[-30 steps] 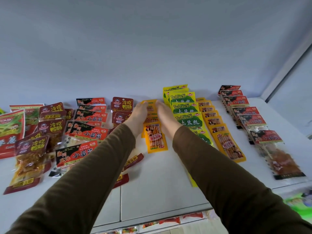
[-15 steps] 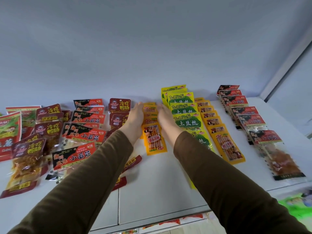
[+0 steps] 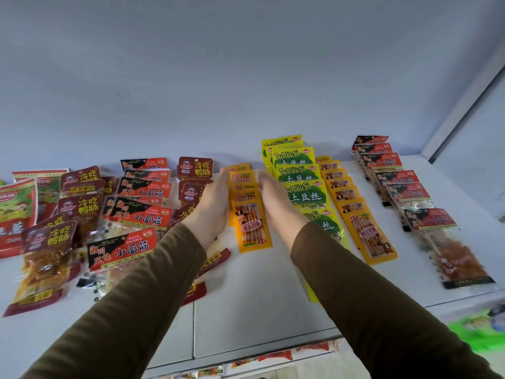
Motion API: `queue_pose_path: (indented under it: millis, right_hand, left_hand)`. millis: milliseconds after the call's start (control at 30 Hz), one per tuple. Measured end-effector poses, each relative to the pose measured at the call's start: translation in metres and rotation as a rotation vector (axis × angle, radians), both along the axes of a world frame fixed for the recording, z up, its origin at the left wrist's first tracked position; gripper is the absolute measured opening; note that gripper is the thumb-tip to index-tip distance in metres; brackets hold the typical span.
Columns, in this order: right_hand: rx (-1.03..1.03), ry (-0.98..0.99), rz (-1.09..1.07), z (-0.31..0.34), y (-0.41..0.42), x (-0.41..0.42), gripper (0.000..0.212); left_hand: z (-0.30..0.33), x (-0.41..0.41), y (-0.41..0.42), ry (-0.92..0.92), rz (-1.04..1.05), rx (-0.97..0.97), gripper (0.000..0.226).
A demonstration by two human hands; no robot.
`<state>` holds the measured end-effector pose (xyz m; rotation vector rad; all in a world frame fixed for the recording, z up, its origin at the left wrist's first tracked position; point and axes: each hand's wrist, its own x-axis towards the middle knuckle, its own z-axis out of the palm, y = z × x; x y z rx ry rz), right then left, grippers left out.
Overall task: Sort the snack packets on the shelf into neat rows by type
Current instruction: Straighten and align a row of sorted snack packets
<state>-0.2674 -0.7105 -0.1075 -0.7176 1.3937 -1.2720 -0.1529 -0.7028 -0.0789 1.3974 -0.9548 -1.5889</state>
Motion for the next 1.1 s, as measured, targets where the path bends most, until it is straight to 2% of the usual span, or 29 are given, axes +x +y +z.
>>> queue_pose_path:
  millis: [67, 167, 300, 367, 467, 533, 667, 867, 1000, 1100]
  right_hand:
    - [0.033, -0.004, -0.009, -0.006, 0.007, 0.001, 0.036]
    - [0.078, -0.053, -0.005, -0.024, 0.013, 0.004, 0.073]
    - [0.088, -0.095, 0.006, -0.025, 0.022, 0.005, 0.055]
    - [0.085, -0.088, 0.022, -0.026, 0.021, 0.001, 0.056]
    - [0.053, -0.032, 0.027, -0.013, 0.019, -0.005, 0.045]
    - [0.034, 0.016, 0.055, -0.001, 0.012, -0.008, 0.047]
    - [0.072, 0.091, 0.065, 0.013, -0.002, 0.0, 0.036]
    - [0.095, 0.045, 0.017, 0.011, -0.006, 0.005, 0.043]
    - [0.083, 0.064, 0.012, 0.016, 0.001, 0.008, 0.056]
    - [0.098, 0.066, 0.017, 0.014, 0.006, 0.003, 0.053]
  left_hand:
    - [-0.015, 0.003, 0.0, 0.024, -0.018, 0.017, 0.044]
    - [-0.027, 0.003, 0.004, 0.044, -0.056, 0.043, 0.052]
    - [-0.021, 0.001, 0.012, 0.044, -0.063, 0.061, 0.049]
    - [-0.018, 0.002, 0.01, 0.0, -0.062, 0.041, 0.05]
    - [-0.001, 0.001, 0.005, 0.006, -0.009, 0.037, 0.051]
    - [0.006, -0.004, -0.006, 0.015, 0.042, 0.062, 0.052]
    - [0.006, -0.012, -0.025, 0.061, 0.053, 0.107, 0.054]
    - [0.001, -0.016, -0.03, 0.075, 0.025, 0.113, 0.061]
    - [-0.001, -0.013, -0.032, 0.08, 0.02, 0.096, 0.065]
    - [0.002, -0.007, -0.026, 0.098, -0.009, 0.122, 0.064]
